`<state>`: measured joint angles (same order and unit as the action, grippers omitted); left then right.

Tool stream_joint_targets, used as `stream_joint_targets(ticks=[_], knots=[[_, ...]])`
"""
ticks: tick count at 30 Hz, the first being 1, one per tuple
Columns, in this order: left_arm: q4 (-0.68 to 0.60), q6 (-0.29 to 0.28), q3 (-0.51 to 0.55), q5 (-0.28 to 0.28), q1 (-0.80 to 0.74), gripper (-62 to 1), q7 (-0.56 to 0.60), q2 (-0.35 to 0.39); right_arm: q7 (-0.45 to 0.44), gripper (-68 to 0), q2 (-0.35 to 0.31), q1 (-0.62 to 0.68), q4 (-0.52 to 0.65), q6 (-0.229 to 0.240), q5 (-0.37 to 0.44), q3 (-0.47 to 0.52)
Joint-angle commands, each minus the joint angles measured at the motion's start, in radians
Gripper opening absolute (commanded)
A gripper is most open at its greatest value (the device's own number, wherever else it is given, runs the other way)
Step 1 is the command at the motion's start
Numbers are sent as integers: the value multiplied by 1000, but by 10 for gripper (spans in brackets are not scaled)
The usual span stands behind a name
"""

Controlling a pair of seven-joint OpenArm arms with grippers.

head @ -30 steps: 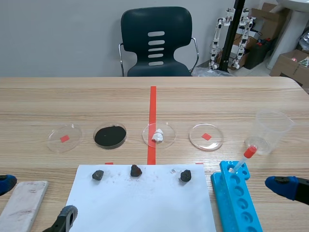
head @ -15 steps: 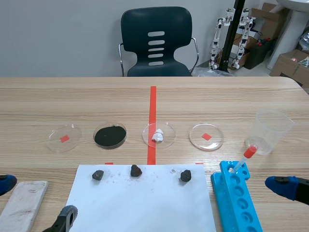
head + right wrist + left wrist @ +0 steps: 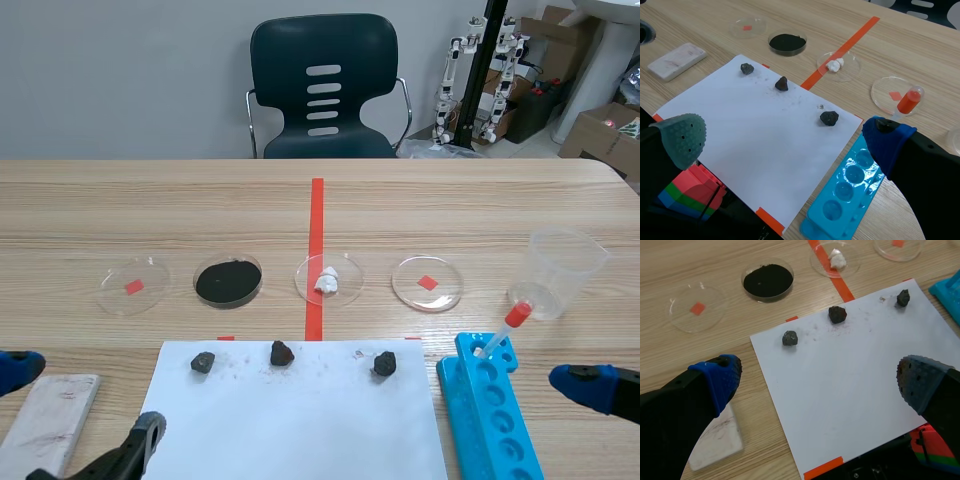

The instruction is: Pick up the left mineral with the left hand

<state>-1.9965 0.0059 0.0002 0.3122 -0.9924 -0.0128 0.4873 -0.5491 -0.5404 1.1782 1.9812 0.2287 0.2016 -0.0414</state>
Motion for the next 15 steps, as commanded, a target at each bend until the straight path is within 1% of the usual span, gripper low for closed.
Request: stream_joint_targets(ticks=[1,3,7,8,10,13,15], knots=[[2,2,-6,32,29,14,-21,-8,-15,4,0,-1,24,3,8,3],[8,2,-6,80,68,14,-83,-8,-15,4,0,-1,24,3,8,3],[10,2,-7,196,167,14,-251,-8,-15,4,0,-1,24,3,8,3],[10,2,-7,213,196,14,-295,-8,-15,4,0,-1,24,3,8,3],[10,5,-8,235,253,14,-375,-13,-15,4,0,-1,24,3,8,3],[14,15,-15,239,351,14,-492,-41,-15,4,0,-1,24,3,8,3],[24,53,-29,238,431,14,-583,-66,-15,4,0,-1,24,3,8,3]])
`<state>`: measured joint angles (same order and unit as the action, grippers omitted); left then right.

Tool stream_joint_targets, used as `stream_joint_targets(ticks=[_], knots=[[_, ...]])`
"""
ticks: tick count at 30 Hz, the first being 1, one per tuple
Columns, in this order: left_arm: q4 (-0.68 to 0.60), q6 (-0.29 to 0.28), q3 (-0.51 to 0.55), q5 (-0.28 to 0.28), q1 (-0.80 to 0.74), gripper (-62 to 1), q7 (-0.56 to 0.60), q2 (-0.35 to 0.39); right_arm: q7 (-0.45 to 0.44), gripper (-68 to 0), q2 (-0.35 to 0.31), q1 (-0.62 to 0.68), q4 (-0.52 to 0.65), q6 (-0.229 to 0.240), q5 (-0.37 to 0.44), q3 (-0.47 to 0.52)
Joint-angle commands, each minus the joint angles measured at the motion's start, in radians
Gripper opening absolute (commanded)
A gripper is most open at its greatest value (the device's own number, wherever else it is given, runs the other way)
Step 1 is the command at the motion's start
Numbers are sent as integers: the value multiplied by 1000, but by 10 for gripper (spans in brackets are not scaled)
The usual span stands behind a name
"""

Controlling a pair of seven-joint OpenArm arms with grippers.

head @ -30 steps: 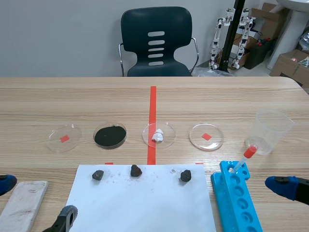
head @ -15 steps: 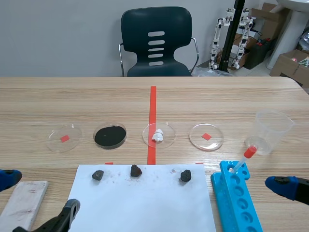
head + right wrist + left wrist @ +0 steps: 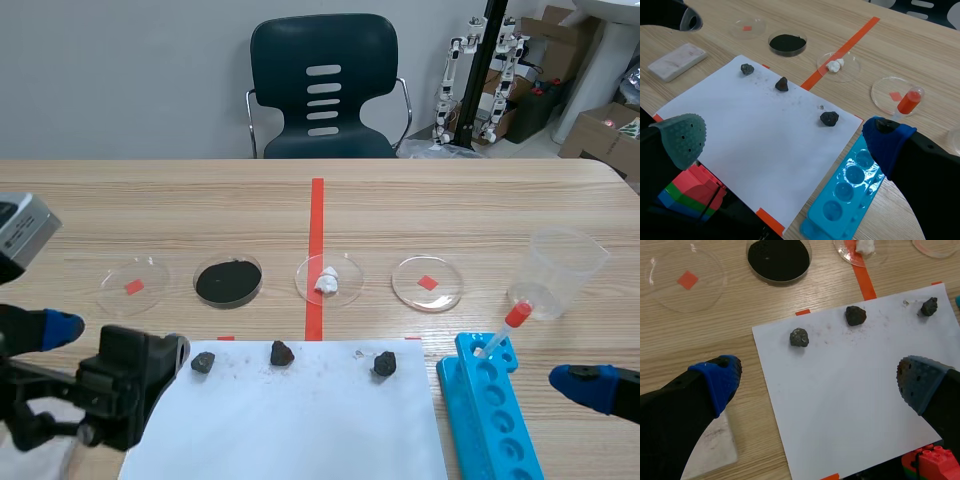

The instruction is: Pick up the left mineral with the left hand

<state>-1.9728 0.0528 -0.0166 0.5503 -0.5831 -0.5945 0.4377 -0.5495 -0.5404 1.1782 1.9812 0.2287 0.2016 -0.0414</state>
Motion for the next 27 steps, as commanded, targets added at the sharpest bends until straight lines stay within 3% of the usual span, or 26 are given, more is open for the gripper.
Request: stream_joint_targets(ticks=[1,6,11,17,27], knots=[[12,19,-23,0,66,14,-48,-29,-15,4,0,-1,24,3,8,3],[122,42,-98,-38,263,14,-187,-91,-15,4,0,-1,24,3,8,3],[280,65,-147,-144,418,14,-289,-174,-15,4,0,-1,24,3,8,3],[434,84,-147,-188,515,14,-323,-244,-15,4,0,-1,24,3,8,3],[612,104,-147,-226,604,14,-334,-291,-15,4,1,-1,24,3,8,3]])
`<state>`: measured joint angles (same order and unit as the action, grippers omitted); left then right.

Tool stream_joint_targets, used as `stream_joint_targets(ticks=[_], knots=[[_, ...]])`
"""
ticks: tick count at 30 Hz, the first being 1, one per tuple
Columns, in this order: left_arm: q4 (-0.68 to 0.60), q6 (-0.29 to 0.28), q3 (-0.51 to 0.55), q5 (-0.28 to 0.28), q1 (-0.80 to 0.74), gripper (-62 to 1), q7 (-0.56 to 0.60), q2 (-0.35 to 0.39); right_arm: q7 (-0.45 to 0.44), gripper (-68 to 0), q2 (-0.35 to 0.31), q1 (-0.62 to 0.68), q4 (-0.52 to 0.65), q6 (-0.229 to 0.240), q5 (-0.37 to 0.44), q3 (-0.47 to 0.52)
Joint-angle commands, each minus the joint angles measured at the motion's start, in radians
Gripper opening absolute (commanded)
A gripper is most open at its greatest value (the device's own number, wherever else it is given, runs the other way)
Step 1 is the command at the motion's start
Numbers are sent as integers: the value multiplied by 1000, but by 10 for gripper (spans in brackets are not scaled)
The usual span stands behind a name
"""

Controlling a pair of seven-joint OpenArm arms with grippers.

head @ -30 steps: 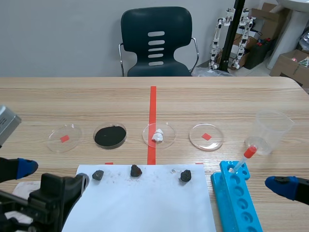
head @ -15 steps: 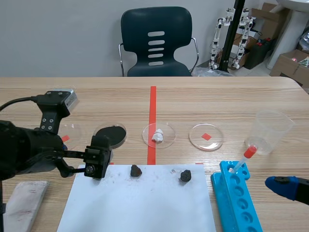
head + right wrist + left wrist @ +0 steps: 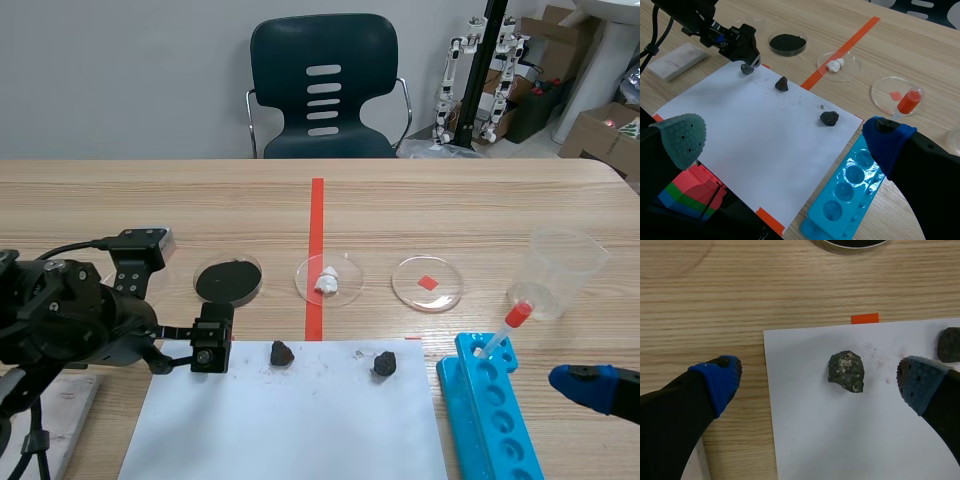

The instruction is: Pick up the left mineral with the left hand

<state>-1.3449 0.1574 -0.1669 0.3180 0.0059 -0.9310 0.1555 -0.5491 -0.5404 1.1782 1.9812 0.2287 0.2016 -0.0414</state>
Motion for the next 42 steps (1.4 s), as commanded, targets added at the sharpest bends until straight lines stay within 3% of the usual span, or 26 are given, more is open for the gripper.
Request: stream_joint_targets(ticks=[1,4,15,38,39,42], knots=[[-8,9,2,6,23,14,-2,-11,-15,4,1,-1,24,3,8,3],[17,42,-13,2,43,14,-18,-10,-15,4,0,-1,24,3,8,3],[33,42,-92,2,64,14,-31,-8,-15,4,0,-1,24,3,8,3],[108,42,-95,-10,63,14,14,-8,-15,4,0,-1,24,3,8,3],[108,42,-95,-10,63,-6,14,-8,-15,4,0,-1,24,3,8,3],[108,42,-95,-10,63,-168,23,-8,-15,4,0,-1,24,3,8,3]])
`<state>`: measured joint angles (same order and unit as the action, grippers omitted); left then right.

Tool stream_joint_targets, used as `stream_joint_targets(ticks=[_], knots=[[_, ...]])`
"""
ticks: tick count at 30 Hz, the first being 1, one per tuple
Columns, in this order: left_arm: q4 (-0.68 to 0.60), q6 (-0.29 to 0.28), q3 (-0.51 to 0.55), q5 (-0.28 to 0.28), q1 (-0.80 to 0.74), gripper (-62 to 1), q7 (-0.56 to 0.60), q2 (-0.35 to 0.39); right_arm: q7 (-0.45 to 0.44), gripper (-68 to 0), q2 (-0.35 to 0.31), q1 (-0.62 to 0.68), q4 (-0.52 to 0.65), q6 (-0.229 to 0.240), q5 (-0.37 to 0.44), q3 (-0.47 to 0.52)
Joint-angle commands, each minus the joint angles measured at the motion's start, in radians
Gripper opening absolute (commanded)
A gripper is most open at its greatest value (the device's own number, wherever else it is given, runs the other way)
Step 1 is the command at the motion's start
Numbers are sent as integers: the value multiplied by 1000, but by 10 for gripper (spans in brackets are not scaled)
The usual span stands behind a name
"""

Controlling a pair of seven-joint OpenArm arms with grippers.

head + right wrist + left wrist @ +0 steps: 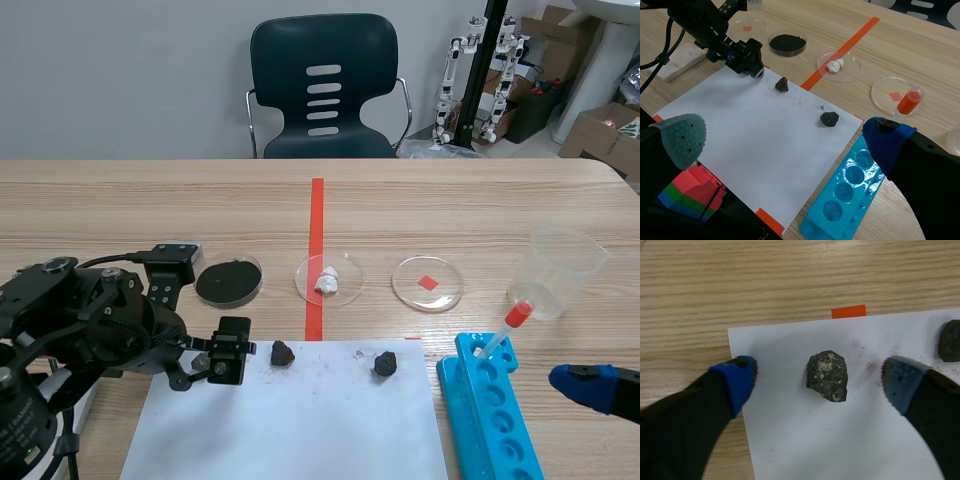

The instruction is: Pick up the left mineral with the left hand

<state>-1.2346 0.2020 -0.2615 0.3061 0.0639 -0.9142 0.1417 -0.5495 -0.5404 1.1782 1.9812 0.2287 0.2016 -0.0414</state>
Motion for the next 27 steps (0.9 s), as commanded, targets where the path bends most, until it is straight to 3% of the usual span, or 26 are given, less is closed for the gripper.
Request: stream_joint_targets(ticks=[1,4,8,17,20,27], knots=[[-2,-3,0,2,5,-211,8,6,-15,4,0,-1,24,3,8,3],[-2,-3,0,2,5,-314,9,6,-15,4,0,-1,24,3,8,3],[-2,-3,0,2,5,-384,8,6,-15,4,0,-1,24,3,8,3],[-2,-3,0,3,3,-429,2,6,-15,4,0,-1,24,3,8,3],[-2,-3,0,3,3,-518,9,6,-15,4,0,-1,24,3,8,3],[-4,-3,0,19,-8,-524,50,26,-15,4,0,-1,24,3,8,3]])
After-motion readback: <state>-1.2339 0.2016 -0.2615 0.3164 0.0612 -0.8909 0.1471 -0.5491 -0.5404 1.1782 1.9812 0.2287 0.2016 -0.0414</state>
